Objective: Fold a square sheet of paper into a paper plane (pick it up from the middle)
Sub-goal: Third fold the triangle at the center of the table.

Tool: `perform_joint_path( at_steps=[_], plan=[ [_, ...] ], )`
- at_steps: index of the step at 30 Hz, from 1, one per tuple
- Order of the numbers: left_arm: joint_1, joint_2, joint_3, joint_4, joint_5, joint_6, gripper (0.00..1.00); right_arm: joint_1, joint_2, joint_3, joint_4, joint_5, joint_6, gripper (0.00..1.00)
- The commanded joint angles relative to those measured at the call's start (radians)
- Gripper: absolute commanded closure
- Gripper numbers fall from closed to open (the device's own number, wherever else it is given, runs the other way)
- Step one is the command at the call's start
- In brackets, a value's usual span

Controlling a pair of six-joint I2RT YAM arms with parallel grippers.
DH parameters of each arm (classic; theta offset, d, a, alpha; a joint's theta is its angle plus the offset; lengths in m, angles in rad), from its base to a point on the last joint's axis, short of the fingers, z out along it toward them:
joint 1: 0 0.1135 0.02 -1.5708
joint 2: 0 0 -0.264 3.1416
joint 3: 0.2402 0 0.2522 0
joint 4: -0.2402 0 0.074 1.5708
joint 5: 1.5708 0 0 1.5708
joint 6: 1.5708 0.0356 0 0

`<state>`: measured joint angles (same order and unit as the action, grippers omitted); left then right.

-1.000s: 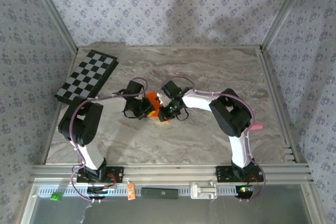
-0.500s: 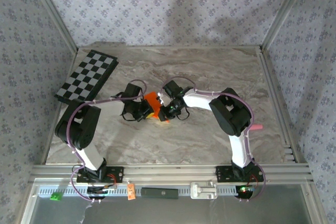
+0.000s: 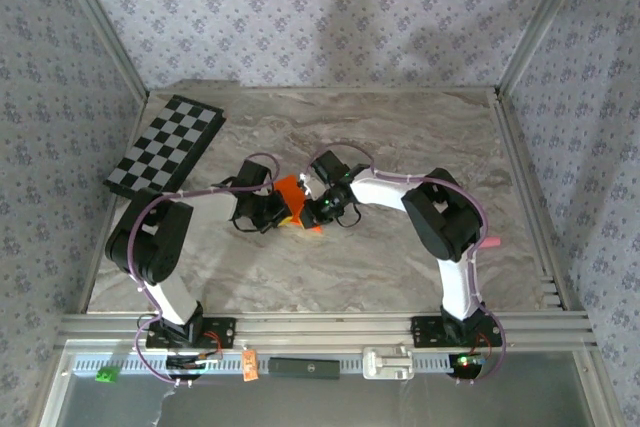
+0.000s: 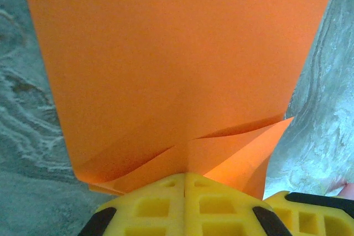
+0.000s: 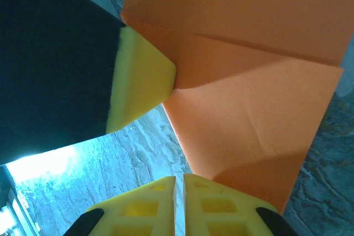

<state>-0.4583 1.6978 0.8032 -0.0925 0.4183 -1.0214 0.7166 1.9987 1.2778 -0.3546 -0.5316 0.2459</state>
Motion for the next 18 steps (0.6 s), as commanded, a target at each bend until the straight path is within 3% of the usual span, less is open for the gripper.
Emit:
perform_joint_path(
  at_steps=[1,18],
  plan=[
    [0.01,0.044,0.004,-0.054,-0.058,0.014,0.95,-0.008,-0.01,0.005,-0.036,0.034,-0.03,0.87],
    [0.029,0.091,-0.003,-0.091,-0.061,0.049,0.97,-0.039,0.035,0.009,-0.052,0.043,-0.033,0.88]
  ],
)
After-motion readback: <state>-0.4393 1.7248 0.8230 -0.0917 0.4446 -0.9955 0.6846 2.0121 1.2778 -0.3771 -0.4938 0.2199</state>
